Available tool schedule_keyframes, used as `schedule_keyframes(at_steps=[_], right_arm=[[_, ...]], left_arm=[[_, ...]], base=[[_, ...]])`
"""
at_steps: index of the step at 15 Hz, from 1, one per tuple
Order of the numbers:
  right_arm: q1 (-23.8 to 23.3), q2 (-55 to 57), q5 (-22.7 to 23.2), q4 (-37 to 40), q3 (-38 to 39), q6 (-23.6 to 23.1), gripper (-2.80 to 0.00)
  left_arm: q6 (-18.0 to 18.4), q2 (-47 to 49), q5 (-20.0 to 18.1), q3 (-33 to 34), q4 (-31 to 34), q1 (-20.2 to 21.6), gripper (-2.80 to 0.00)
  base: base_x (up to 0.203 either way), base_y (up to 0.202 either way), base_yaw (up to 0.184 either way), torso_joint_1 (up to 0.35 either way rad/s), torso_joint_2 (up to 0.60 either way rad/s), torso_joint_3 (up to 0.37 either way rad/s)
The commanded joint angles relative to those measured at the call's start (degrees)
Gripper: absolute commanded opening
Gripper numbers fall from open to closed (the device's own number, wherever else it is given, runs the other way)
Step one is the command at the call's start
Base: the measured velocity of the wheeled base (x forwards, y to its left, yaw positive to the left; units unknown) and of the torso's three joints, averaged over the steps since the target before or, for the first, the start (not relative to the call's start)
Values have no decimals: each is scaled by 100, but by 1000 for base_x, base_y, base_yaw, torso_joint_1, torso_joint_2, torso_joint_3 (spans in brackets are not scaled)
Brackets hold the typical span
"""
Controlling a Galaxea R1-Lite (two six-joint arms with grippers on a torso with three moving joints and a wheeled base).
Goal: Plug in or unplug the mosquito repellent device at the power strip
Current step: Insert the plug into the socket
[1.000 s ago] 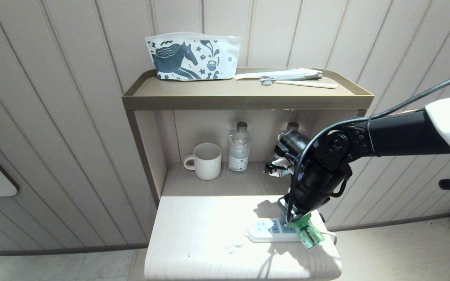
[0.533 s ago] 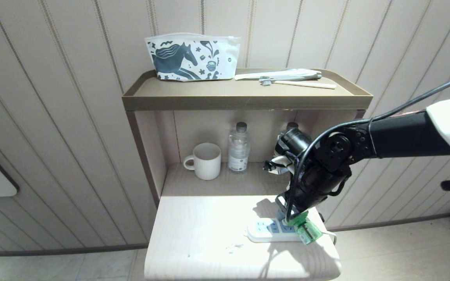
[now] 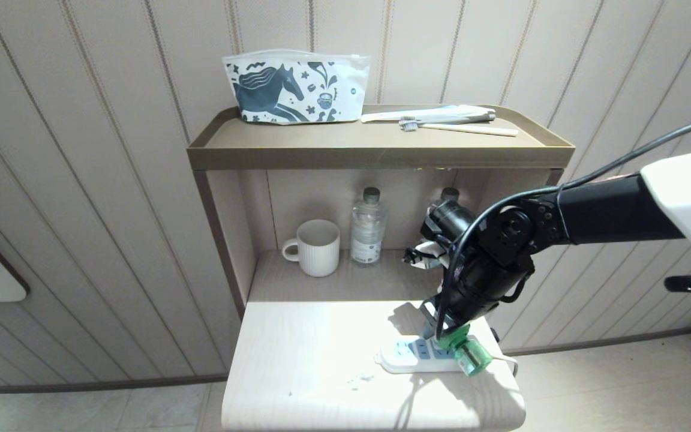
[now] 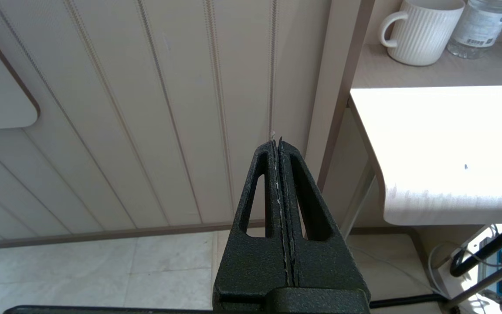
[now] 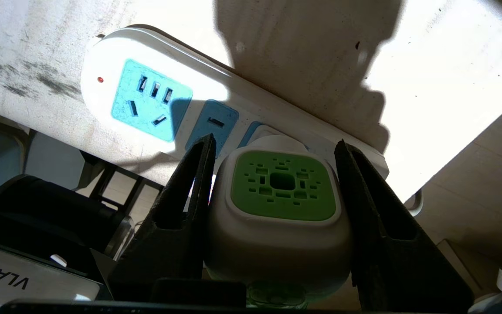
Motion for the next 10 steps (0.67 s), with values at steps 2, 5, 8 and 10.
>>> schedule_keyframes(at_steps=[2, 5, 8, 10], right_arm=[[3, -18, -7, 15, 32, -4, -280], [6, -93, -30, -161, 86, 28, -280], [35, -178, -54, -249, 115, 37, 0], [40, -276, -37, -249, 142, 32, 0]], left_arm=[[3, 9, -2, 0, 2, 0, -280], [-5, 9, -2, 0, 2, 0, -280], [-6, 9, -2, 0, 2, 0, -280], [-5, 9, -2, 0, 2, 0, -280]], base=[[0, 0, 0, 0, 0, 0], [0, 0, 0, 0, 0, 0], [0, 0, 0, 0, 0, 0], [0, 0, 0, 0, 0, 0]])
